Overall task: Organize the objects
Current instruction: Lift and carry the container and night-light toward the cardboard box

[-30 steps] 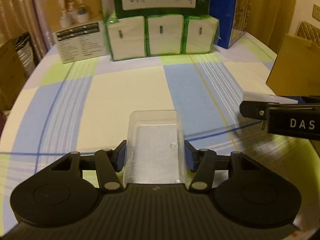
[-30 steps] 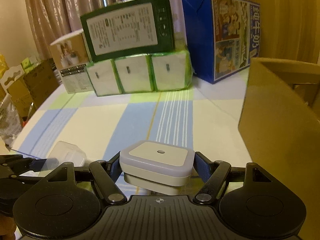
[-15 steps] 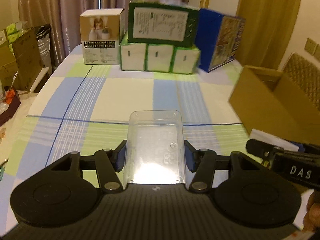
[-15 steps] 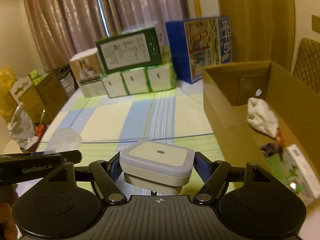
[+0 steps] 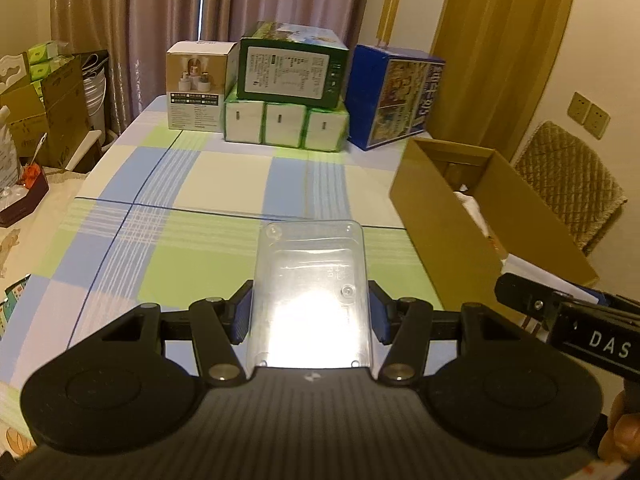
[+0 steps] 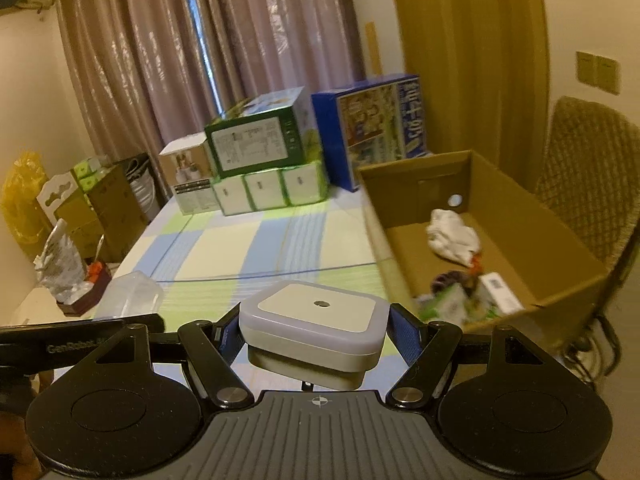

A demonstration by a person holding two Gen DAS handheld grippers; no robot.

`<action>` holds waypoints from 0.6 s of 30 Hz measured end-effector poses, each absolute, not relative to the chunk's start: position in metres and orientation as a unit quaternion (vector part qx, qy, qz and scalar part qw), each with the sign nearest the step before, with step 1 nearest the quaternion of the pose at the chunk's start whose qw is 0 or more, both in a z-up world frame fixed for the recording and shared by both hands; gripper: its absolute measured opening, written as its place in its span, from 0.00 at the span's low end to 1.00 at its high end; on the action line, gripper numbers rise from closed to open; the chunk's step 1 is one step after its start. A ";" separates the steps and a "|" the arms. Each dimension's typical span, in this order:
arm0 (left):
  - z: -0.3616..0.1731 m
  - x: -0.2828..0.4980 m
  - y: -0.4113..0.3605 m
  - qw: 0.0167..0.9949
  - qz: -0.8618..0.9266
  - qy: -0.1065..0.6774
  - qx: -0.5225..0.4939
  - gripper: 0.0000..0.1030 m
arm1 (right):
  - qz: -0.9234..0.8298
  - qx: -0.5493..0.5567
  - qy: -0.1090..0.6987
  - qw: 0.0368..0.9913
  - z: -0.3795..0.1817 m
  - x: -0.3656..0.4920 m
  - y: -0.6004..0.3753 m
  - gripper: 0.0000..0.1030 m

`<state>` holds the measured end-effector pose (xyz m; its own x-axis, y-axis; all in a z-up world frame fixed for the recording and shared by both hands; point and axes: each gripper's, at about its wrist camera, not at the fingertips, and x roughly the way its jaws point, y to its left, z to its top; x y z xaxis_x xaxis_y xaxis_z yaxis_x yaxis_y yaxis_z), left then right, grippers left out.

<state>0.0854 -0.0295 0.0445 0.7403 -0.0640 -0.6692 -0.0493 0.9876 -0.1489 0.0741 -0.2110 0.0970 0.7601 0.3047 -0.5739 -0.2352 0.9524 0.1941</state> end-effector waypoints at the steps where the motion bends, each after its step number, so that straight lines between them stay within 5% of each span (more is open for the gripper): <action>1: 0.046 0.081 -0.034 0.930 -0.005 0.360 -0.078 0.50 | 0.141 0.056 0.313 0.938 0.099 0.070 -0.218 0.68; 18: 0.055 0.064 -0.151 0.918 -0.117 0.374 -0.051 0.50 | 0.039 0.075 0.287 0.954 0.110 0.044 -0.340 0.69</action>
